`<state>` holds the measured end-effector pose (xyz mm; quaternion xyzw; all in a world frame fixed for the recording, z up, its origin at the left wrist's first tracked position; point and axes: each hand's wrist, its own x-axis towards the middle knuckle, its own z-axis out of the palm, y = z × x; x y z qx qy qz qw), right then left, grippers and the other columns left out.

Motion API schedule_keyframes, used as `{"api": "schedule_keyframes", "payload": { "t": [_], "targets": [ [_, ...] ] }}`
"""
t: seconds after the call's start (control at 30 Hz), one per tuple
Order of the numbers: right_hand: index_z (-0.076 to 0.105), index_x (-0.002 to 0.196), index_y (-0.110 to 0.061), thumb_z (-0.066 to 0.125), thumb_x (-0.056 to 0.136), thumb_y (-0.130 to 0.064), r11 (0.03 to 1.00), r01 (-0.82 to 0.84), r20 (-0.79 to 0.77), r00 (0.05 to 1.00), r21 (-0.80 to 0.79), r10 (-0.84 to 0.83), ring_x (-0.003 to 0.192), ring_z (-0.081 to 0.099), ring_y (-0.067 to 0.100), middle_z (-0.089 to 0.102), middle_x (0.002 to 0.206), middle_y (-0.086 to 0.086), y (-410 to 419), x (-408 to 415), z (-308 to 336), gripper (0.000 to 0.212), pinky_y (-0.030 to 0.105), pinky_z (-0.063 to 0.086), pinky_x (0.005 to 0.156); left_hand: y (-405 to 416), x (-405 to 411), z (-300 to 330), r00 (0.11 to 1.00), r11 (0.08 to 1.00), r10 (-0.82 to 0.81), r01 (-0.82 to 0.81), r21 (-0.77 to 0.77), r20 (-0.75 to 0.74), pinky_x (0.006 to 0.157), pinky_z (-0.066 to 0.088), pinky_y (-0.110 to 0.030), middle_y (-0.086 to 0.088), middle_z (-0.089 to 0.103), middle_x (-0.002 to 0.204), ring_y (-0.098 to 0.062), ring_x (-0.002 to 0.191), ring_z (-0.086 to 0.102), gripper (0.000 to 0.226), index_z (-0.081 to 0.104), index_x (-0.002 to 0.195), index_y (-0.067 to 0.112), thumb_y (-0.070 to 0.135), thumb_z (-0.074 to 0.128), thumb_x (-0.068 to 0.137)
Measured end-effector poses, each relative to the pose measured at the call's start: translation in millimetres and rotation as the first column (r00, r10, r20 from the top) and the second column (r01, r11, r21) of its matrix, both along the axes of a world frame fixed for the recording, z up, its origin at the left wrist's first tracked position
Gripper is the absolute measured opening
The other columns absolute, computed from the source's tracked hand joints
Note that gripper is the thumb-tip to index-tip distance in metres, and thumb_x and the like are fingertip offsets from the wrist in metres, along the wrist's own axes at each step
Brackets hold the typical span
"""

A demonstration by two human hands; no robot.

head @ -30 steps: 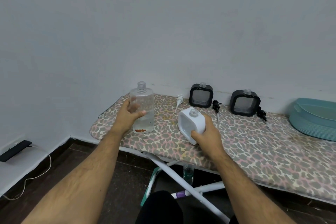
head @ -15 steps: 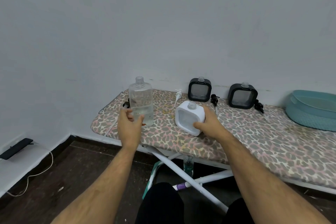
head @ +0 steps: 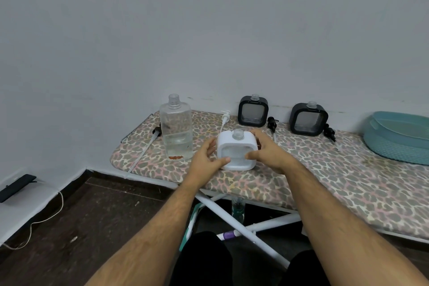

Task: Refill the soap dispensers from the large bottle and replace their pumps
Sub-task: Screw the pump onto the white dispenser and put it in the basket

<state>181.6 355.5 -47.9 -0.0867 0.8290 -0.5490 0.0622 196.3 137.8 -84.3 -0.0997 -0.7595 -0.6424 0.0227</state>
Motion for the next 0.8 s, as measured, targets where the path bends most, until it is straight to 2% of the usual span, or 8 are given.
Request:
{"api": "schedule_keyframes", "payload": {
  "t": [0.1,0.27,0.37,0.43,0.5,0.57,0.7,0.8],
  "targets": [
    [0.049,0.128,-0.027,0.064,0.079,0.008,0.997,-0.066,0.03,0.997,-0.031,0.067,0.114,0.058,0.031,0.057,0.122,0.009,0.3,-0.6,3.0,0.063,0.055,0.053,0.092,8.3,-5.3,-2.0,1.0,0.999,-0.002,0.003,0.035,-0.028,0.094,0.054,-0.033,0.005,0.058,0.132,-0.014,0.119,0.058,0.077,0.046,0.141,0.025,0.02,0.085,0.075],
    [0.039,0.146,-0.026,0.056,0.066,-0.001,0.957,-0.214,0.189,0.949,-0.197,0.251,0.124,0.054,0.032,0.051,0.138,0.007,11.3,-10.0,11.6,0.086,0.053,0.048,0.102,12.2,-8.3,-4.7,1.0,0.994,0.019,-0.018,0.104,-0.011,0.075,0.058,-0.025,0.003,0.068,0.116,-0.011,0.101,0.068,0.064,0.056,0.129,0.029,0.024,0.087,0.072],
    [0.049,0.139,-0.022,0.06,0.071,-0.008,0.941,-0.08,0.18,0.973,-0.328,0.146,0.124,0.055,0.024,0.054,0.139,0.003,19.3,-27.2,19.6,0.071,0.047,0.046,0.105,11.3,-8.5,-6.3,1.0,0.991,0.012,-0.011,0.131,-0.005,0.073,0.057,-0.024,0.005,0.072,0.111,-0.01,0.098,0.07,0.058,0.059,0.122,0.033,0.022,0.087,0.072],
    [0.059,0.125,-0.023,0.066,0.085,-0.014,0.963,0.053,0.113,0.993,-0.265,-0.023,0.115,0.062,0.02,0.061,0.131,0.004,17.8,-44.2,21.2,0.041,0.046,0.05,0.101,11.9,-9.3,-5.7,1.0,0.99,0.007,-0.007,0.138,0.003,0.072,0.056,-0.022,0.007,0.073,0.108,-0.009,0.097,0.07,0.056,0.06,0.119,0.036,0.021,0.087,0.072],
    [0.062,0.115,-0.025,0.065,0.093,-0.02,0.981,0.104,0.084,0.992,-0.162,-0.092,0.102,0.068,0.015,0.067,0.12,0.003,10.0,-63.3,20.1,0.022,0.038,0.057,0.086,12.5,-8.4,-2.8,1.0,0.992,0.004,-0.006,0.128,0.013,0.072,0.056,-0.02,0.013,0.073,0.105,-0.006,0.095,0.07,0.055,0.059,0.117,0.04,0.022,0.087,0.072],
    [0.063,0.115,-0.023,0.063,0.095,-0.021,0.993,0.106,0.061,0.993,-0.056,-0.103,0.096,0.07,0.016,0.068,0.116,0.004,-0.1,-81.6,18.3,0.02,0.031,0.057,0.07,11.7,-7.8,-1.6,1.0,0.994,0.0,-0.002,0.113,0.017,0.073,0.055,-0.019,0.014,0.073,0.105,-0.005,0.096,0.069,0.055,0.059,0.117,0.04,0.024,0.086,0.073],
    [0.064,0.111,-0.015,0.057,0.097,-0.02,0.987,0.092,0.004,0.996,0.128,-0.093,0.081,0.069,0.018,0.068,0.106,0.011,-18.9,-116.8,14.5,0.017,0.034,0.06,0.07,10.0,-9.3,-7.1,0.998,0.991,0.017,-0.025,0.13,0.057,0.076,0.054,-0.019,0.005,0.07,0.112,-0.005,0.098,0.069,0.059,0.057,0.122,0.029,0.019,0.086,0.072],
    [0.057,0.127,-0.013,0.052,0.1,-0.022,0.964,0.066,0.009,0.997,0.259,-0.07,0.082,0.071,0.025,0.065,0.105,0.009,-32.0,-142.1,15.6,0.028,0.036,0.061,0.063,7.1,-12.7,-11.9,0.995,0.989,0.026,-0.039,0.146,0.093,0.078,0.054,-0.02,0.001,0.07,0.114,-0.007,0.099,0.069,0.06,0.056,0.124,0.021,0.015,0.086,0.072]
  ]
}}
